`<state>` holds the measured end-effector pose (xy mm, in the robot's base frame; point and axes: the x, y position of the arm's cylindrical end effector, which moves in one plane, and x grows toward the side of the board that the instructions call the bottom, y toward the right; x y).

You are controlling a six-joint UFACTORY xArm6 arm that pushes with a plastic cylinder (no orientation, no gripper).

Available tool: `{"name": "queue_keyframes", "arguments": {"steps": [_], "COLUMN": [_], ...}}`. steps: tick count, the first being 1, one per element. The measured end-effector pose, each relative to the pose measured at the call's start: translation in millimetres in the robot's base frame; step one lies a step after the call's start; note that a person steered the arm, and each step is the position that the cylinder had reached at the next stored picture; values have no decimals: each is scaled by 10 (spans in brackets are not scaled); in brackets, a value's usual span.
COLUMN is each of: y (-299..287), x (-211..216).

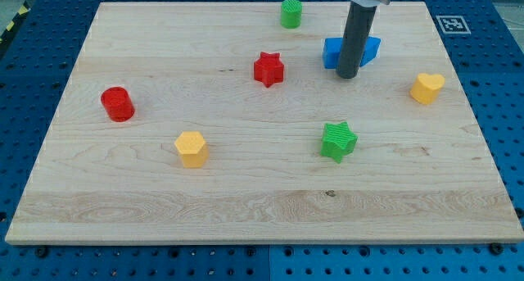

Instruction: Keep arm in between red star and blue cube

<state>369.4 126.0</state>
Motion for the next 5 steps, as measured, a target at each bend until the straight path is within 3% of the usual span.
{"name": "queue_keyframes", "arguments": {"steps": [5], "y": [33], "x": [-45]}}
